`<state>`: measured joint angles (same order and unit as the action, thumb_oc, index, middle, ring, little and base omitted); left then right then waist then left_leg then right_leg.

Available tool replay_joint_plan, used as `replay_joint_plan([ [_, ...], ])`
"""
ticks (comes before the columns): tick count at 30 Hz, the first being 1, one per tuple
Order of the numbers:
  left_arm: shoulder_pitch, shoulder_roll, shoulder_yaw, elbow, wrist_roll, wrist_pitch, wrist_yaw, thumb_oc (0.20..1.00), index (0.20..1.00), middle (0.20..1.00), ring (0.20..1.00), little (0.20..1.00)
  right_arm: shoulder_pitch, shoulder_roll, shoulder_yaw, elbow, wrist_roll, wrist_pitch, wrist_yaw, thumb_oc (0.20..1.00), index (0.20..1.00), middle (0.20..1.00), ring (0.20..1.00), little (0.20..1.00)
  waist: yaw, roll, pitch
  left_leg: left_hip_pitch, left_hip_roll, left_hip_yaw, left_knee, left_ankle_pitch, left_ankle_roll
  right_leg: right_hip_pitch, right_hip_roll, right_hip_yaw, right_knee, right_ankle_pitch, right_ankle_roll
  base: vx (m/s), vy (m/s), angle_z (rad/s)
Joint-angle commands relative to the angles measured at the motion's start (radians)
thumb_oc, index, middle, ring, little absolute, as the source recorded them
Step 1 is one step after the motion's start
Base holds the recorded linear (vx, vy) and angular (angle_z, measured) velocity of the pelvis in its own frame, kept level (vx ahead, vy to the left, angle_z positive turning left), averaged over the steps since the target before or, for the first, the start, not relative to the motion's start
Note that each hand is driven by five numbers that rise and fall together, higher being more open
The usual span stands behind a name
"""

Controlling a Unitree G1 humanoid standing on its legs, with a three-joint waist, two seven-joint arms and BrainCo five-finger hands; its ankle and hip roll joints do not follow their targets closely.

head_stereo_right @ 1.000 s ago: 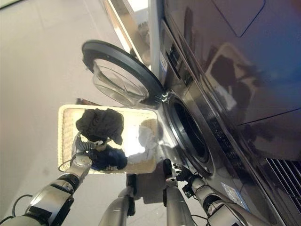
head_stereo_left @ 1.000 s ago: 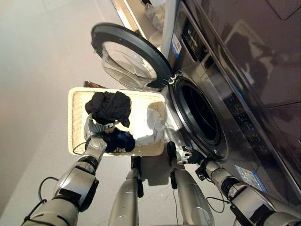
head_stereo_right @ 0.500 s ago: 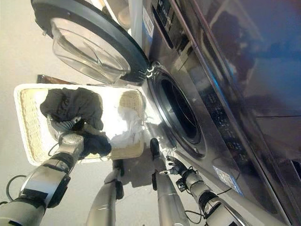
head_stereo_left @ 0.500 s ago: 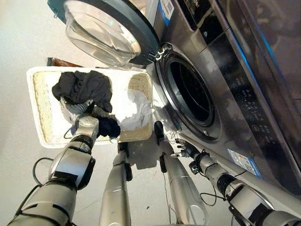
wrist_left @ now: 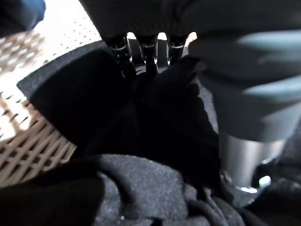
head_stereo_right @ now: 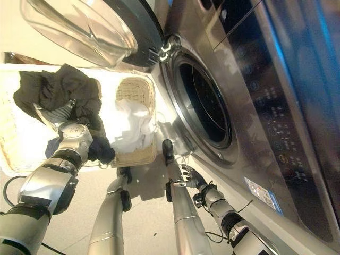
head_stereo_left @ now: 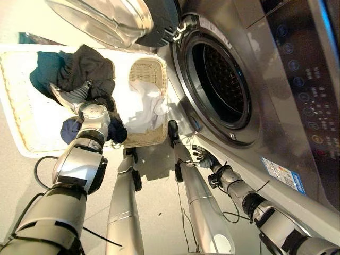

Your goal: Put the clothes into the washing machine.

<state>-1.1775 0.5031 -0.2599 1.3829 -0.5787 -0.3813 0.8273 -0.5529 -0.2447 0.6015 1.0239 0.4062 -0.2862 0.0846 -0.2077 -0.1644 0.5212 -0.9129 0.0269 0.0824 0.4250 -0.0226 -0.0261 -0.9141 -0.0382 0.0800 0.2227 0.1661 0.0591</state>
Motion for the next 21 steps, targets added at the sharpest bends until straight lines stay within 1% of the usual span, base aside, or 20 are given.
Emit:
replay_joint_plan([
  [1, -0.088, 0.035, -0.059, -0.027, 0.085, 0.108, -0.151, 0.802, 0.802, 0.802, 0.802, 0.802, 0.053, -0.028, 0.04, -0.075, 0.044, -0.042, -0.006, 1.0, 1.0, 1.0, 1.0, 1.0, -0.025, -0.044, -0.001, -0.023, -0.063, -0.049, 0.071, -0.06, 0.017, -0.028, 0.025, -0.049, -0.034, 0.072, -0.019, 0.0, 0.0, 0.0],
  [2, -0.098, 0.036, -0.083, -0.027, 0.089, 0.151, -0.203, 0.448, 0.448, 0.448, 0.448, 0.448, 0.054, -0.035, 0.038, -0.086, 0.053, -0.042, -0.005, 1.0, 1.0, 1.0, 1.0, 1.0, -0.028, -0.043, -0.001, -0.032, -0.066, -0.052, 0.073, -0.059, 0.017, -0.038, 0.027, -0.046, -0.031, 0.075, -0.019, 0.02, 0.019, -0.03],
  [3, -0.104, 0.036, -0.099, -0.022, 0.106, 0.188, -0.231, 0.275, 0.275, 0.275, 0.275, 0.275, 0.055, -0.04, 0.037, -0.094, 0.057, -0.042, -0.003, 1.0, 1.0, 1.0, 1.0, 1.0, -0.032, -0.043, -0.001, -0.036, -0.067, -0.054, 0.073, -0.058, 0.017, -0.043, 0.028, -0.043, -0.03, 0.075, -0.019, 0.01, 0.016, -0.06],
  [4, -0.112, 0.036, -0.126, -0.014, 0.158, 0.228, -0.239, 0.2, 0.2, 0.2, 0.2, 0.2, 0.057, -0.047, 0.036, -0.103, 0.063, -0.045, -0.001, 1.0, 1.0, 1.0, 1.0, 1.0, -0.036, -0.042, -0.001, -0.041, -0.068, -0.056, 0.072, -0.058, 0.018, -0.05, 0.029, -0.039, -0.029, 0.076, -0.019, 0.01, 0.021, -0.09],
  [5, -0.12, 0.038, -0.159, -0.008, 0.21, 0.263, -0.272, 0.2, 0.2, 0.2, 0.2, 0.2, 0.058, -0.055, 0.035, -0.11, 0.069, -0.049, 0.001, 1.0, 1.0, 1.0, 1.0, 1.0, -0.041, -0.041, -0.001, -0.046, -0.07, -0.056, 0.071, -0.056, 0.018, -0.056, 0.03, -0.036, -0.029, 0.078, -0.018, 0.01, 0.044, -0.08],
  [7, -0.15, 0.051, -0.23, 0.006, 0.311, 0.351, -0.299, 0.2, 0.2, 0.2, 0.2, 0.2, 0.056, -0.075, 0.03, -0.125, 0.082, -0.054, 0.008, 1.0, 1.0, 1.0, 1.0, 1.0, -0.05, -0.034, -0.001, -0.055, -0.074, -0.054, 0.069, -0.054, 0.019, -0.071, 0.03, -0.032, -0.029, 0.082, -0.019, 0.02, 0.067, -0.02],
  [8, -0.165, 0.059, -0.276, 0.013, 0.373, 0.392, -0.299, 0.2, 0.2, 0.2, 0.2, 0.2, 0.055, -0.087, 0.024, -0.131, 0.091, -0.055, 0.015, 1.0, 1.0, 1.0, 1.0, 1.0, -0.055, -0.03, -0.001, -0.058, -0.075, -0.051, 0.067, -0.051, 0.019, -0.077, 0.029, -0.03, -0.03, 0.085, -0.019, 0.01, 0.061, 0.02],
  [10, -0.187, 0.069, -0.335, 0.02, 0.457, 0.448, -0.283, 0.2, 0.2, 0.2, 0.2, 0.2, 0.058, -0.105, 0.021, -0.145, 0.099, -0.062, 0.02, 1.0, 1.0, 1.0, 1.0, 1.0, -0.063, -0.024, -0.001, -0.061, -0.076, -0.049, 0.063, -0.046, 0.018, -0.085, 0.027, -0.025, -0.031, 0.089, -0.019, 0.01, 0.055, 0.05],
  [11, -0.202, 0.078, -0.37, 0.027, 0.543, 0.492, -0.293, 0.2, 0.2, 0.2, 0.2, 0.2, 0.059, -0.114, 0.019, -0.148, 0.104, -0.07, 0.024, 1.0, 1.0, 1.0, 1.0, 1.0, -0.067, -0.02, -0.001, -0.062, -0.075, -0.048, 0.06, -0.044, 0.016, -0.09, 0.026, -0.022, -0.032, 0.089, -0.018, 0.01, 0.043, 0.07],
  [12, -0.208, 0.082, -0.387, 0.026, 0.57, 0.51, -0.289, 0.2, 0.2, 0.2, 0.2, 0.2, 0.059, -0.117, 0.019, -0.149, 0.106, -0.074, 0.026, 1.0, 1.0, 1.0, 1.0, 1.0, -0.068, -0.018, -0.001, -0.062, -0.074, -0.047, 0.058, -0.042, 0.015, -0.091, 0.026, -0.021, -0.032, 0.09, -0.018, 0.0, 0.035, 0.1],
  [14, -0.222, 0.089, -0.45, 0.011, 0.644, 0.583, -0.3, 0.2, 0.2, 0.2, 0.2, 0.2, 0.065, -0.133, 0.016, -0.164, 0.111, -0.084, 0.028, 1.0, 1.0, 1.0, 1.0, 1.0, -0.073, -0.009, -0.001, -0.061, -0.075, -0.046, 0.048, -0.035, 0.013, -0.096, 0.026, -0.015, -0.033, 0.091, -0.018, 0.0, 0.023, 0.15],
  [15, -0.226, 0.091, -0.464, 0.008, 0.66, 0.601, -0.303, 0.2, 0.2, 0.2, 0.2, 0.2, 0.066, -0.137, 0.016, -0.171, 0.115, -0.088, 0.029, 1.0, 1.0, 1.0, 1.0, 1.0, -0.074, -0.006, -0.001, -0.059, -0.075, -0.046, 0.045, -0.032, 0.013, -0.097, 0.026, -0.013, -0.032, 0.09, -0.018, 0.0, 0.011, 0.15],
  [17, -0.233, 0.093, -0.481, 0.007, 0.666, 0.616, -0.304, 0.2, 0.2, 0.2, 0.2, 0.2, 0.067, -0.14, 0.015, -0.178, 0.12, -0.094, 0.028, 1.0, 1.0, 1.0, 1.0, 1.0, -0.075, -0.001, -0.001, -0.056, -0.074, -0.046, 0.037, -0.026, 0.012, -0.097, 0.026, -0.011, -0.029, 0.088, -0.019, -0.01, -0.002, 0.01],
  [19, -0.236, 0.092, -0.482, 0.004, 0.626, 0.609, -0.276, 0.2, 0.2, 0.2, 0.2, 0.2, 0.07, -0.137, 0.013, -0.206, 0.122, -0.115, 0.018, 1.0, 1.0, 1.0, 1.0, 1.0, -0.071, 0.01, -0.001, -0.046, -0.07, -0.048, 0.018, -0.012, 0.009, -0.093, 0.027, -0.011, -0.02, 0.075, -0.022, -0.02, -0.023, 0.03],
  [21, -0.231, 0.091, -0.468, -0.007, 0.58, 0.592, -0.251, 0.2, 0.2, 0.2, 0.2, 0.2, 0.072, -0.131, 0.015, -0.234, 0.115, -0.122, 0.0, 1.0, 1.0, 1.0, 1.0, 1.0, -0.065, 0.015, -0.001, -0.04, -0.067, -0.05, 0.009, -0.005, 0.007, -0.089, 0.026, -0.016, -0.013, 0.067, -0.024, -0.04, -0.059, 0.09],
])
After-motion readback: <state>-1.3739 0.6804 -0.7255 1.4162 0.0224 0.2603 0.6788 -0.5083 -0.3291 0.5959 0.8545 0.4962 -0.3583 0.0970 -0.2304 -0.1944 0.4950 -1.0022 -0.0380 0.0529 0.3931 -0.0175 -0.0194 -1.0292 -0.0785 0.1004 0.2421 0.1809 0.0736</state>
